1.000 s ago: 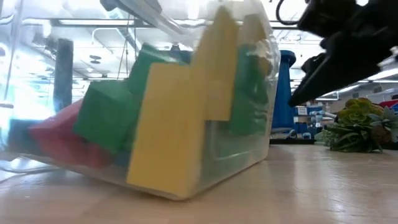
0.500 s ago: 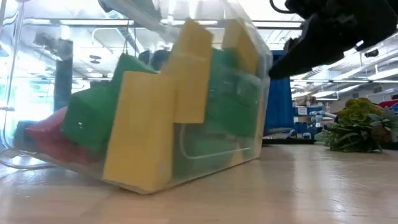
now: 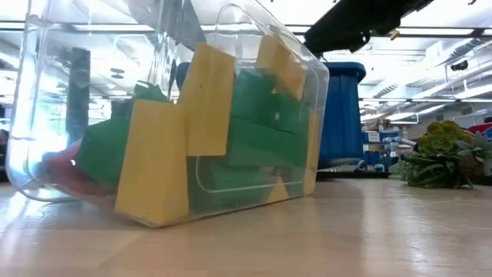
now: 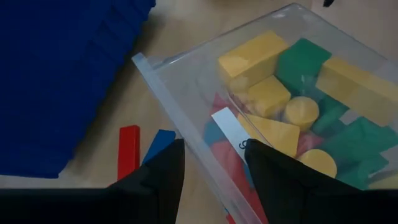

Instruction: Sort Items/Unsort Items

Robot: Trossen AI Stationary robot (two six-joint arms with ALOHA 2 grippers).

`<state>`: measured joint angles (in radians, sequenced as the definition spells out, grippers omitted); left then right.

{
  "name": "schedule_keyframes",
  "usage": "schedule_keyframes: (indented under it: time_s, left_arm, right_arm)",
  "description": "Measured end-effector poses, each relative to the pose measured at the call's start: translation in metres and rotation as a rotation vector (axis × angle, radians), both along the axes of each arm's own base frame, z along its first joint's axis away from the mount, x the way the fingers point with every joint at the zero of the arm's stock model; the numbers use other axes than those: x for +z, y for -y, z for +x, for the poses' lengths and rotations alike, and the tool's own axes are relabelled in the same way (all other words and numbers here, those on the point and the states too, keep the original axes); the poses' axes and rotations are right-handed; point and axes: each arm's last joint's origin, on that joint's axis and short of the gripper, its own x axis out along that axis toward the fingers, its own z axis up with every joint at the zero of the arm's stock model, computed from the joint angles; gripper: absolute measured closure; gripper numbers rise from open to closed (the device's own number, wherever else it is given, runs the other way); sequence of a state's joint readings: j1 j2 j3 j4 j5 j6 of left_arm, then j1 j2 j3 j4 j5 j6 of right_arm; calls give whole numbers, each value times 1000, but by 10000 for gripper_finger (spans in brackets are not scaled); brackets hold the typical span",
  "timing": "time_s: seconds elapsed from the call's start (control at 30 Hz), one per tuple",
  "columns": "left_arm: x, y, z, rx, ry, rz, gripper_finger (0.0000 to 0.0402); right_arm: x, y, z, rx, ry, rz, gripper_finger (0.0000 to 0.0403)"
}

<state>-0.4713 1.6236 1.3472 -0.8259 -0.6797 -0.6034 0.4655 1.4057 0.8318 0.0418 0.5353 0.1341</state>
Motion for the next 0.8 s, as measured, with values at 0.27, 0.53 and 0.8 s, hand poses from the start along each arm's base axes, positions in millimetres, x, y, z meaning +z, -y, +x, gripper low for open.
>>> schedule_keyframes:
  time_s: [0.27,0.53,0.8]
  left_arm:
    - [36,5,0,14,39,-76,216]
    - [31,4,-6,154,-5,-236,215]
    - [14,-1,-1,215,-28,-223,215]
  right_arm:
    - [7,-5,-4,23,-71,-33,234]
    - [5,-7,-7,22,-89,-17,234]
    - [2,-6,-9,8,-125,-16,235]
